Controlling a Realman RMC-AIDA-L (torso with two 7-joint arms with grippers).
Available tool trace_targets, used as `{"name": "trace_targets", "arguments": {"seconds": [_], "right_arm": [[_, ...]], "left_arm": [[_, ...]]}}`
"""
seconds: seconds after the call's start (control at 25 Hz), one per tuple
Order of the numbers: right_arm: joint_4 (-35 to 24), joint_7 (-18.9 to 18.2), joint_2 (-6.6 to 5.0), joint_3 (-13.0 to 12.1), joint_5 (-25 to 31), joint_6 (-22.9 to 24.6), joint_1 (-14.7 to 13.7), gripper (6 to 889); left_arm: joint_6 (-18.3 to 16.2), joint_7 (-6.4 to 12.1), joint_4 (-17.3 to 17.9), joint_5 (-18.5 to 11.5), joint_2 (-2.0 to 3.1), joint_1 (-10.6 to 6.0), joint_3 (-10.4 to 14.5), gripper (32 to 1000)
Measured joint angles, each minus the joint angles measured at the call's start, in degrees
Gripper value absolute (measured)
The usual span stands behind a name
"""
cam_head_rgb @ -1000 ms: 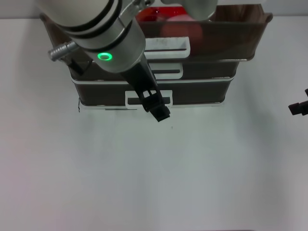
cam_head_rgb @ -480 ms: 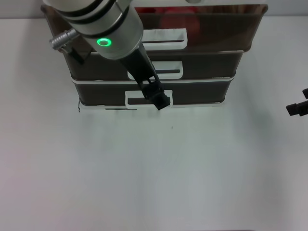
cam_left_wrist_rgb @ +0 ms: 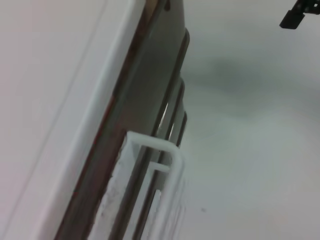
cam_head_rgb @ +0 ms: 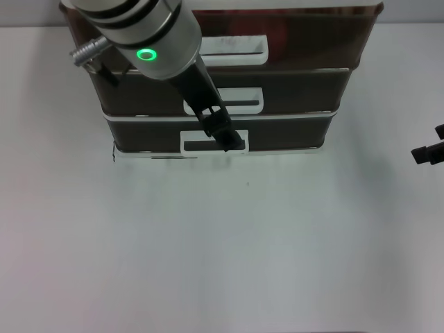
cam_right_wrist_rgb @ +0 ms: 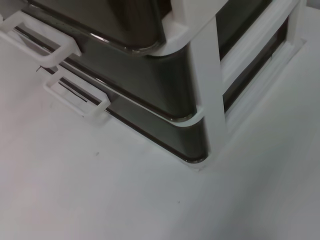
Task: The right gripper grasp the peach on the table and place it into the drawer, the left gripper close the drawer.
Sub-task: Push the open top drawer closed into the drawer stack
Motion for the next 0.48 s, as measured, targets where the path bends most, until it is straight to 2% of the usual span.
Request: {"name": "trace_targets", "arguments": {"seconds": [0.16, 0.48], "right_arm": [[0.3, -0.1, 0.00, 0.0, 0.0, -0.1, 0.0, 876], [1.4, -0.2, -0.02, 0.0, 0.0, -0.4, 0.5, 876]], "left_arm": [[0.3, 0.18, -0.2, 0.6, 0.01, -0.02, -0.3, 814], [0.8, 1.63, -1.4, 0.6, 0.01, 0.11, -3.3, 812]]}}
